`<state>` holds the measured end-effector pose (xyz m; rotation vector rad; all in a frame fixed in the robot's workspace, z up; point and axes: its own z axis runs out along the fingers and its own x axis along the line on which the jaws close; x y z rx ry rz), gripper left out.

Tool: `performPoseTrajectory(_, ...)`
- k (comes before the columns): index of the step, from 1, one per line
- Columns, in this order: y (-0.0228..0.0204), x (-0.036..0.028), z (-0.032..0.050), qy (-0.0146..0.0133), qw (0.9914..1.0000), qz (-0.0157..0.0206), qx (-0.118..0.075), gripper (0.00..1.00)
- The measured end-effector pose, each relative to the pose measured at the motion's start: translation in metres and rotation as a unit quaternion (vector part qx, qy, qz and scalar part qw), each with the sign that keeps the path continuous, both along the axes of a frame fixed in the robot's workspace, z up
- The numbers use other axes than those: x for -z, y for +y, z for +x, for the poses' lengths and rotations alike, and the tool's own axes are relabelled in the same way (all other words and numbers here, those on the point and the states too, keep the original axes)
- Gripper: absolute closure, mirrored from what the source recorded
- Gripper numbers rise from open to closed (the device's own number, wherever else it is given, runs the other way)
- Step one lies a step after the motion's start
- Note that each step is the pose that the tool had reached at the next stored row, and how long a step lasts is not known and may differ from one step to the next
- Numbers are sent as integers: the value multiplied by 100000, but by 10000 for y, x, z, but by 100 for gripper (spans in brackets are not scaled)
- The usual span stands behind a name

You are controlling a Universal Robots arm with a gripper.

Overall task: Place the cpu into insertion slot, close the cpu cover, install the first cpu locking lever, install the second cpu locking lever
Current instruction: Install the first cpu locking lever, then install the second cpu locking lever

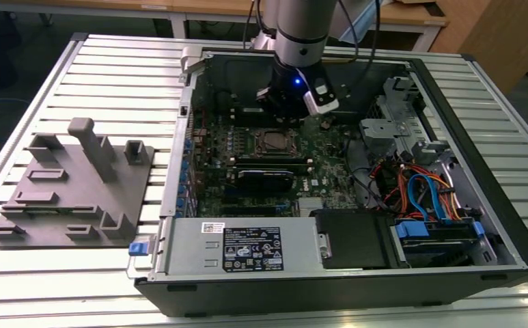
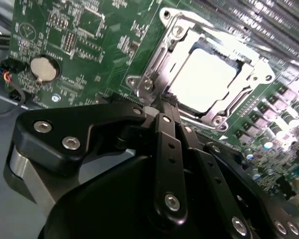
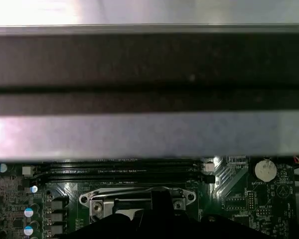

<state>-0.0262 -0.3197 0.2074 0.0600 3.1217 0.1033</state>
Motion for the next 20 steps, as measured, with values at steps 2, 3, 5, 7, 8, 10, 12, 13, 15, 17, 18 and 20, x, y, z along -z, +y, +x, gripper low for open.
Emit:
performPoseTrajectory(2, -8, 0, 0, -2, 100000, 0, 4, 90)
performPoseTrajectory(3, -8, 0, 0, 2, 100000, -3, 6, 90)
performPoseTrajectory(5, -12, 0, 0, 2, 100000, -6, 4, 90)
performPoseTrajectory(7, -15, 0, 0, 2, 100000, -6, 3, 90)
performPoseTrajectory(8, -15, 0, 0, 1, 100000, -5, 2, 90)
performPoseTrajectory(10, -22, -1, 0, 1, 100000, -8, -7, 90)
performPoseTrajectory(12, -29, 0, 0, 2, 100000, -6, 0, 90)
performPoseTrajectory(13, -35, 0, 0, 5, 100000, -8, -1, 90)
performPoseTrajectory(15, -48, 0, 0, 0, 100000, -5, -1, 90)
performPoseTrajectory(17, -61, 0, 0, 2, 100000, -6, 0, 90)
performPoseTrajectory(18, -66, 0, 0, 1, 100000, -6, 0, 90)
performPoseTrajectory(20, -68, 0, 0, 0, 100000, -4, 9, 90)
